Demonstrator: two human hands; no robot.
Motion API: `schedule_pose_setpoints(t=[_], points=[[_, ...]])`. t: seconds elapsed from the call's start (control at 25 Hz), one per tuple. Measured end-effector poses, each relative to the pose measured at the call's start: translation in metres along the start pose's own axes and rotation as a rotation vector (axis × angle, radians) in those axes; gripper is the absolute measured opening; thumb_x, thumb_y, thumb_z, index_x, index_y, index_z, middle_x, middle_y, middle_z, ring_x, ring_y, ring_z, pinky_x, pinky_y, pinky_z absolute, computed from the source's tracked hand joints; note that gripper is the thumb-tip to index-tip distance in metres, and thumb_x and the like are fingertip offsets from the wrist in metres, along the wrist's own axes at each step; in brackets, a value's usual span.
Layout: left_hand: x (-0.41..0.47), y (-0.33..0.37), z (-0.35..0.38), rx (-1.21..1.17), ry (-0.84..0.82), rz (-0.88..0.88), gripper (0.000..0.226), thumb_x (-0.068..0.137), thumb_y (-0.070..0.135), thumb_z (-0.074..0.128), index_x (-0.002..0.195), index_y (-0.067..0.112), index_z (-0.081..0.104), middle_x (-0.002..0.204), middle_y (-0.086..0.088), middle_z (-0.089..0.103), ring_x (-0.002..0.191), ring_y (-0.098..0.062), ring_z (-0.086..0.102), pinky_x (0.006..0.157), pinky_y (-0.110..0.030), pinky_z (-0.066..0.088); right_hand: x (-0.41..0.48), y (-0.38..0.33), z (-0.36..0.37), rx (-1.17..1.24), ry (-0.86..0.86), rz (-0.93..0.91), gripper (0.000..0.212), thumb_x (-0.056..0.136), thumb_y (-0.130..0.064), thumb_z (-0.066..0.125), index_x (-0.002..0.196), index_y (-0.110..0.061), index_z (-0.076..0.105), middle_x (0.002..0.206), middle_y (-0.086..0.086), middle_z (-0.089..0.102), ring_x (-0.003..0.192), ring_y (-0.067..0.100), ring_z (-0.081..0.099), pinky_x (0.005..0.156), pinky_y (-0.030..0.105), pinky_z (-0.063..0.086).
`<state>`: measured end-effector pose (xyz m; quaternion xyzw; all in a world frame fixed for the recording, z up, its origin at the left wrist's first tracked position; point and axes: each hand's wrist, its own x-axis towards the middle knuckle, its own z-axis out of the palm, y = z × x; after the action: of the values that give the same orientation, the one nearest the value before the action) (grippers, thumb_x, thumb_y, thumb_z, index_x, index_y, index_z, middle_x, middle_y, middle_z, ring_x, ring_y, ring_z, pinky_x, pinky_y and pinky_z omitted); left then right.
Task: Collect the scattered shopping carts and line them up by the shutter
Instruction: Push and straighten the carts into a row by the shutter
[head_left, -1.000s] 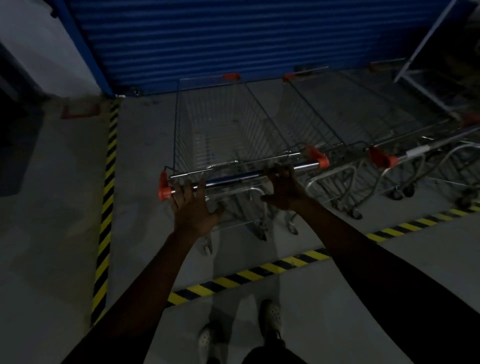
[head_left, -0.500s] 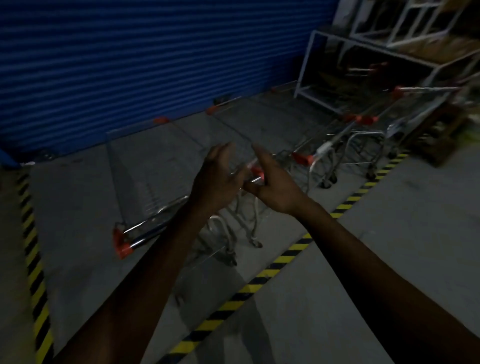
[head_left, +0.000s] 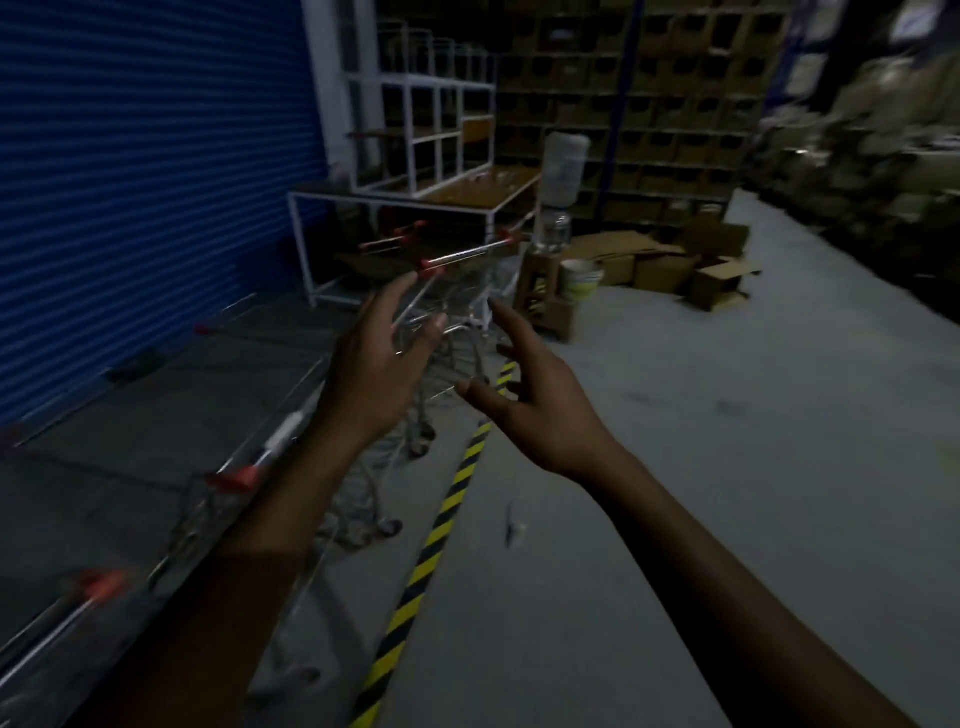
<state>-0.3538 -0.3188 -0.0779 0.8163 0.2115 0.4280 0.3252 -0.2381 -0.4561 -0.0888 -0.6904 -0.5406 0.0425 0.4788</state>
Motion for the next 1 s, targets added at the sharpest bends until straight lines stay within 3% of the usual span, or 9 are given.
schedule_pose_setpoints(t=[0.12, 0.32, 0.48, 0.56, 0.68, 0.84, 1.0], points=[[0.042, 0.011, 0.071, -0.102, -0.020, 0.034, 0.058, 0.088, 0.056, 0.051, 0.139, 0.029, 0.045, 0.144, 0.006, 0.047, 0.132, -0.010, 0.044, 0.106, -0.037, 0.040, 0.016, 0.046, -0.064, -0.003, 0.086, 0.044, 0.080, 0.089, -0.040, 0.066, 0.153, -0.033, 0.018, 0.158, -0.005, 0.029, 0.140, 0.016, 0.035, 0.108, 0.047, 0.041], [0.092, -0.025, 0.141, -0.153, -0.057, -0.044, 0.055, 0.083, 0.063, 0.050, 0.133, 0.040, 0.047, 0.142, 0.008, 0.049, 0.131, -0.010, 0.045, 0.107, -0.041, 0.041, 0.063, 0.118, -0.099, 0.075, 0.132, 0.107, 0.075, 0.090, -0.035, 0.066, 0.151, -0.035, 0.022, 0.156, -0.009, 0.031, 0.137, 0.019, 0.041, 0.095, 0.040, 0.052], [0.145, -0.080, 0.172, -0.165, -0.031, -0.102, 0.034, 0.095, 0.037, 0.057, 0.129, 0.032, 0.052, 0.136, 0.006, 0.053, 0.123, -0.006, 0.049, 0.094, -0.020, 0.042, 0.125, 0.188, -0.077, 0.107, 0.091, 0.166, 0.074, 0.091, -0.034, 0.065, 0.151, -0.036, 0.021, 0.156, -0.011, 0.031, 0.132, 0.019, 0.046, 0.094, 0.044, 0.052], [0.181, -0.111, 0.189, -0.183, -0.005, -0.105, 0.029, 0.096, 0.028, 0.056, 0.125, 0.031, 0.053, 0.134, 0.005, 0.055, 0.123, -0.008, 0.050, 0.091, -0.016, 0.041, 0.166, 0.223, -0.065, 0.111, 0.069, 0.175, 0.074, 0.091, -0.034, 0.065, 0.151, -0.036, 0.021, 0.156, -0.011, 0.031, 0.132, 0.019, 0.047, 0.094, 0.045, 0.052], [0.265, -0.167, 0.226, -0.201, 0.015, -0.108, 0.034, 0.094, 0.033, 0.058, 0.126, 0.024, 0.056, 0.134, 0.002, 0.056, 0.124, -0.011, 0.051, 0.096, -0.023, 0.042, 0.257, 0.279, -0.055, 0.080, 0.074, 0.183, 0.075, 0.091, -0.033, 0.066, 0.151, -0.035, 0.021, 0.156, -0.008, 0.032, 0.131, 0.021, 0.048, 0.092, 0.044, 0.054], [0.393, -0.209, 0.273, -0.227, 0.000, -0.082, 0.033, 0.094, 0.025, 0.060, 0.126, 0.017, 0.057, 0.128, -0.002, 0.059, 0.116, -0.011, 0.054, 0.085, -0.004, 0.040, 0.383, 0.338, -0.066, 0.063, 0.106, 0.175, 0.074, 0.090, -0.032, 0.067, 0.151, -0.033, 0.023, 0.155, -0.006, 0.035, 0.131, 0.022, 0.048, 0.097, 0.042, 0.050], [0.503, -0.238, 0.340, -0.237, -0.096, -0.059, 0.028, 0.094, 0.026, 0.060, 0.122, 0.024, 0.057, 0.122, 0.004, 0.059, 0.113, -0.010, 0.056, 0.082, -0.007, 0.042, 0.477, 0.410, -0.091, 0.072, 0.160, 0.242, 0.073, 0.091, -0.034, 0.065, 0.151, -0.032, 0.023, 0.154, -0.006, 0.036, 0.130, 0.023, 0.049, 0.091, 0.035, 0.050]])
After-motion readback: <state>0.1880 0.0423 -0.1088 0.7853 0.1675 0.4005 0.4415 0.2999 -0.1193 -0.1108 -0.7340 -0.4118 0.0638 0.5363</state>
